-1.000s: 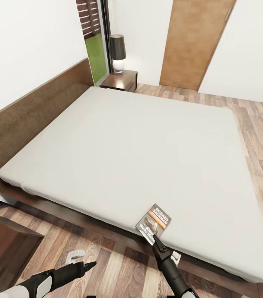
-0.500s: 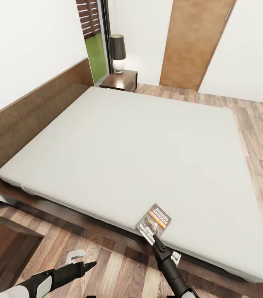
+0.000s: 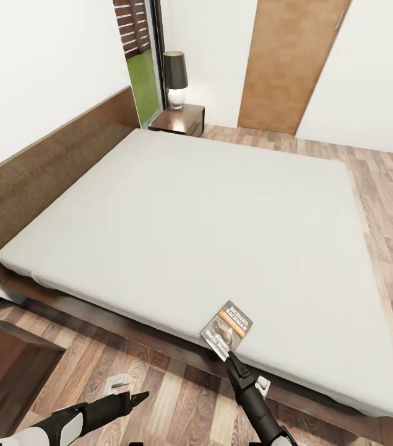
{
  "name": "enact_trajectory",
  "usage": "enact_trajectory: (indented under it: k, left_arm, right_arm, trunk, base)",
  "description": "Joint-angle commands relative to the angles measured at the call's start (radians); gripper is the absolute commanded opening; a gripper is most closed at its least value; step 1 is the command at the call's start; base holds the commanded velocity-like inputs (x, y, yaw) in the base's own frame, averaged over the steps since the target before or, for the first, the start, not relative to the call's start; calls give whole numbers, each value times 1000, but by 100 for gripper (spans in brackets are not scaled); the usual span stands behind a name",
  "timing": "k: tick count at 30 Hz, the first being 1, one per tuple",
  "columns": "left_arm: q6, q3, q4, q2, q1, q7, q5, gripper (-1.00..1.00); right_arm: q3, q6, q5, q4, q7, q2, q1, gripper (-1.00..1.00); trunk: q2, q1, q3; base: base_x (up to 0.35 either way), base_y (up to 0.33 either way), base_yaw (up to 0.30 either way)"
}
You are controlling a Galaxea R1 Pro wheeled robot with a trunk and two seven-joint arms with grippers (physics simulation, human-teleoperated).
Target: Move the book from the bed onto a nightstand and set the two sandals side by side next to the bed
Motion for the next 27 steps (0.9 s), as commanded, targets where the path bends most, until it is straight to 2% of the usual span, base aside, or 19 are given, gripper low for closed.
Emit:
enact_trajectory:
  k: [1, 9, 27]
  left_arm:
    - [2, -8, -1, 0, 0, -2, 10, 100]
    - [4, -8, 0, 1, -1, -5, 11, 100]
    - [4, -8, 0, 2, -1, -8, 11, 100]
  right_arm:
    - [-2, 10, -7, 0, 2, 0, 0, 100]
    - [-2, 9, -7, 0, 2, 0, 0, 100]
    - [-2, 0, -7, 2, 2, 0, 0, 100]
  trunk:
    - [-1, 0, -1]
    - [-1, 0, -1]
    - [-127, 69, -57]
  base:
    - [-4, -2, 0]
    - [-1, 0, 0]
    - [0, 0, 0]
